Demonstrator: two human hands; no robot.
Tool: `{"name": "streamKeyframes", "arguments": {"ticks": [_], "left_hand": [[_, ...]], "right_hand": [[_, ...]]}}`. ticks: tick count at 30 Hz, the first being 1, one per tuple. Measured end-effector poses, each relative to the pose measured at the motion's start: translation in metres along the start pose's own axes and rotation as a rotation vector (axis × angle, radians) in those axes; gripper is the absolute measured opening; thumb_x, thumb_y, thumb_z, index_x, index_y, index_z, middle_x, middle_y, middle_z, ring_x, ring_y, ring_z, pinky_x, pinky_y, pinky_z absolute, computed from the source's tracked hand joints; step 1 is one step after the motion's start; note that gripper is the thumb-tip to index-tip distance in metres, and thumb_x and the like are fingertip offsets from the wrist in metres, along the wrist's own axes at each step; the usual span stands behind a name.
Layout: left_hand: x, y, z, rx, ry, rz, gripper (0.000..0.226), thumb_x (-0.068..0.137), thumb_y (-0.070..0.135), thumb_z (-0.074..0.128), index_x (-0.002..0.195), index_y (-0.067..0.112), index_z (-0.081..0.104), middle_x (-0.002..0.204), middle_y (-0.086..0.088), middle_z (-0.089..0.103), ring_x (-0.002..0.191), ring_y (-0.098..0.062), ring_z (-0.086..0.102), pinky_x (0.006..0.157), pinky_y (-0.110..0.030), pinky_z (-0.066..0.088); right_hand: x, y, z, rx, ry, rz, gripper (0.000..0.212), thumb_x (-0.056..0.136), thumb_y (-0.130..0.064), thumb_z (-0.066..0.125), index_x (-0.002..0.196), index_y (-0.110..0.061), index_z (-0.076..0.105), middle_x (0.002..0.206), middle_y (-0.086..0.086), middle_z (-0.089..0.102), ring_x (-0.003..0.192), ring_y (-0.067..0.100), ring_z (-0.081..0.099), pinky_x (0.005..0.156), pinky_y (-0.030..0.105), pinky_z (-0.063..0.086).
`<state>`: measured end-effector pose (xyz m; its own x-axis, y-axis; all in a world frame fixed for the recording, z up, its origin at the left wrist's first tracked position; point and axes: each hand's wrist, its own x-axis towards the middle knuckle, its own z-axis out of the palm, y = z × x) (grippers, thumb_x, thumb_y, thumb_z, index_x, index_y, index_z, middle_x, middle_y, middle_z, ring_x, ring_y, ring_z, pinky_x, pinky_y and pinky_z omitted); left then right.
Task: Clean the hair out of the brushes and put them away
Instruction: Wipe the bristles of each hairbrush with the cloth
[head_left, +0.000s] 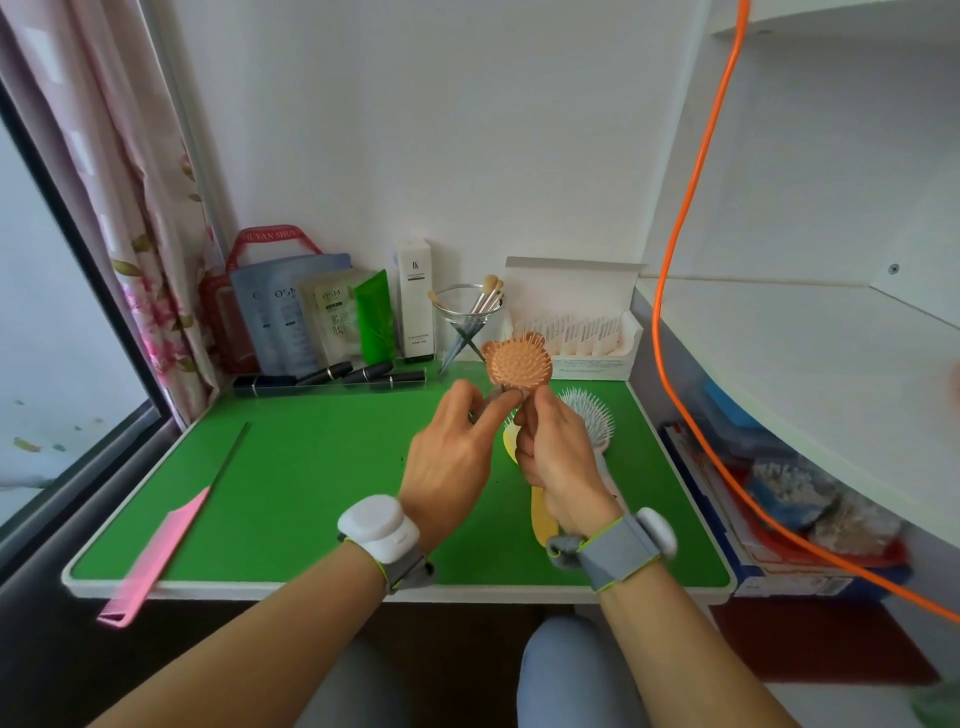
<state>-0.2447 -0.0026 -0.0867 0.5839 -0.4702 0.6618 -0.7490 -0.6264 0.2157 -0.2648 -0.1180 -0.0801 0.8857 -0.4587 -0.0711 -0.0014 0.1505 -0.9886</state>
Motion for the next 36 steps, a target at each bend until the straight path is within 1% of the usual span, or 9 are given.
{"name": "streamKeyframes", "arguments": {"ticks": [6, 8, 13, 14, 16, 18, 23, 29, 36], "left_hand": [[-0.001, 0.003, -0.003, 0.045, -0.002, 0.044, 0.044, 0.083, 0.008, 0.044, 0.123, 0.012, 0.062, 0.085, -0.015, 0.049, 0.07, -0.027, 0.05, 0.04, -0.024, 0.032], [-0.002, -0.002, -0.002, 0.032, 0.0, 0.043, 0.044, 0.082, 0.005, 0.049, 0.122, 0.013, 0.062, 0.086, -0.014, 0.049, 0.07, -0.026, 0.05, 0.039, -0.025, 0.034], [0.009, -0.018, -0.002, -0.107, 0.124, -0.225, 0.033, 0.09, 0.003, 0.056, 0.122, 0.009, 0.061, 0.092, -0.013, 0.046, 0.063, -0.027, 0.053, 0.048, -0.04, 0.049], [0.012, -0.019, -0.002, -0.165, 0.188, -0.26, 0.029, 0.093, 0.005, 0.054, 0.12, 0.007, 0.062, 0.092, -0.013, 0.046, 0.06, -0.023, 0.053, 0.052, -0.038, 0.05], [0.018, -0.018, -0.003, -0.254, 0.307, -0.266, 0.025, 0.095, 0.004, 0.051, 0.116, 0.003, 0.065, 0.09, -0.008, 0.045, 0.059, 0.0, 0.047, 0.059, -0.012, 0.043], [0.02, -0.016, -0.004, -0.286, 0.323, -0.228, 0.024, 0.095, 0.004, 0.051, 0.114, 0.004, 0.065, 0.088, -0.006, 0.044, 0.058, 0.003, 0.042, 0.062, -0.005, 0.038], [0.026, -0.026, -0.006, -0.214, 0.199, -0.198, 0.027, 0.096, 0.008, 0.05, 0.118, 0.008, 0.065, 0.092, -0.015, 0.047, 0.057, -0.027, 0.054, 0.052, -0.04, 0.051], [0.017, -0.023, -0.003, -0.203, 0.247, -0.162, 0.027, 0.093, 0.005, 0.054, 0.116, 0.01, 0.066, 0.088, -0.011, 0.047, 0.056, -0.018, 0.049, 0.048, -0.033, 0.049], [0.025, -0.033, -0.009, -0.178, 0.256, -0.226, 0.028, 0.095, 0.007, 0.05, 0.118, 0.009, 0.065, 0.092, -0.016, 0.048, 0.061, -0.026, 0.053, 0.051, -0.042, 0.052]], "right_hand": [[0.0, -0.001, 0.003, 0.03, -0.009, -0.003, 0.051, 0.103, -0.036, 0.031, 0.06, -0.022, 0.055, 0.044, -0.004, 0.025, 0.033, 0.009, 0.02, 0.036, 0.014, 0.016], [-0.001, 0.0, 0.003, 0.035, -0.013, 0.018, 0.047, 0.103, -0.036, 0.031, 0.063, -0.021, 0.051, 0.046, -0.003, 0.024, 0.032, 0.008, 0.02, 0.036, 0.014, 0.015], [-0.001, 0.002, -0.005, -0.03, -0.057, 0.024, 0.04, 0.103, -0.034, 0.031, 0.073, -0.012, 0.045, 0.047, 0.0, 0.026, 0.029, 0.008, 0.02, 0.033, 0.013, 0.015], [-0.001, 0.002, -0.005, -0.047, -0.064, 0.015, 0.04, 0.103, -0.034, 0.032, 0.072, -0.012, 0.046, 0.046, -0.001, 0.027, 0.03, 0.008, 0.02, 0.033, 0.013, 0.015], [-0.001, 0.003, -0.006, -0.073, -0.063, 0.0, 0.04, 0.103, -0.033, 0.034, 0.07, -0.013, 0.046, 0.044, -0.004, 0.027, 0.031, 0.008, 0.02, 0.034, 0.013, 0.015], [-0.001, 0.003, -0.005, -0.088, -0.063, -0.014, 0.041, 0.102, -0.034, 0.035, 0.069, -0.013, 0.046, 0.043, -0.005, 0.028, 0.032, 0.008, 0.02, 0.034, 0.014, 0.015], [-0.002, 0.004, -0.002, -0.127, -0.078, -0.033, 0.038, 0.1, -0.034, 0.039, 0.069, -0.014, 0.047, 0.045, -0.005, 0.029, 0.034, 0.008, 0.021, 0.034, 0.015, 0.016], [-0.001, 0.003, -0.002, -0.119, -0.053, -0.055, 0.038, 0.1, -0.033, 0.04, 0.069, -0.012, 0.049, 0.043, -0.005, 0.03, 0.032, 0.008, 0.022, 0.033, 0.015, 0.016], [-0.001, 0.001, 0.001, -0.181, -0.119, -0.094, 0.04, 0.1, -0.032, 0.039, 0.068, -0.011, 0.049, 0.041, -0.006, 0.03, 0.031, 0.008, 0.023, 0.033, 0.016, 0.017]]}}
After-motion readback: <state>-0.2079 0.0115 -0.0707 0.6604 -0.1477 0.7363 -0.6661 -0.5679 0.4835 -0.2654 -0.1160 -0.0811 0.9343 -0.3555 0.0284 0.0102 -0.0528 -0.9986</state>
